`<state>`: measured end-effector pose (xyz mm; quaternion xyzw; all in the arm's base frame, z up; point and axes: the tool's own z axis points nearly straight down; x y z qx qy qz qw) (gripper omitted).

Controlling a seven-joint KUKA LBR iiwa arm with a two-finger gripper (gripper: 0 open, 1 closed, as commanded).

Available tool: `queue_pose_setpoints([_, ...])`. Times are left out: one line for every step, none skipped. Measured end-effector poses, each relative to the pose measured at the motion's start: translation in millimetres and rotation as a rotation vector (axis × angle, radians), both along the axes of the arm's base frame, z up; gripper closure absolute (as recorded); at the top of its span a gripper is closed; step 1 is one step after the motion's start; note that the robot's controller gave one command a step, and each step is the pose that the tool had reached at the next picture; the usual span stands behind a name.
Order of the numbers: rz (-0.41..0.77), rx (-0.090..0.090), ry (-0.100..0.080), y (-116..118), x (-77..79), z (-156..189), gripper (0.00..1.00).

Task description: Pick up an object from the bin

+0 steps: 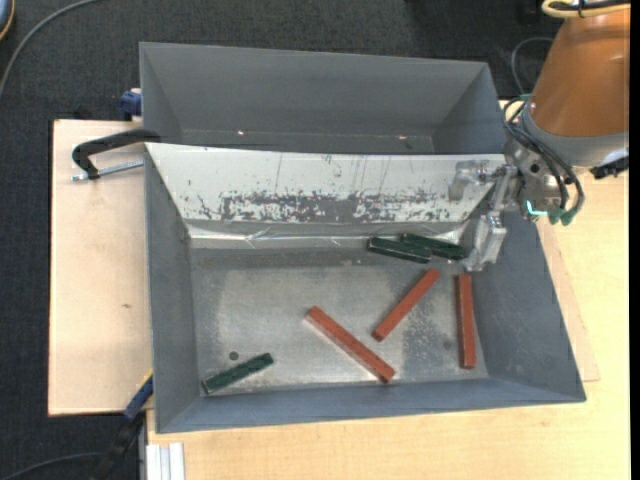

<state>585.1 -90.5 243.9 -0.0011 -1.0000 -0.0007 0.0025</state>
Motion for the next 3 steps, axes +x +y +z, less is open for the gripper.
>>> queue_pose_setpoints([0.088,0.001,0.002,4,-7.8,-115,0.00])
queue_pose_setpoints([0.130,0.003,0.003,39,-41.1,-177,0.00])
queue_pose_setpoints([0.127,-0.001,-0.006,37,-38.1,-173,1.00])
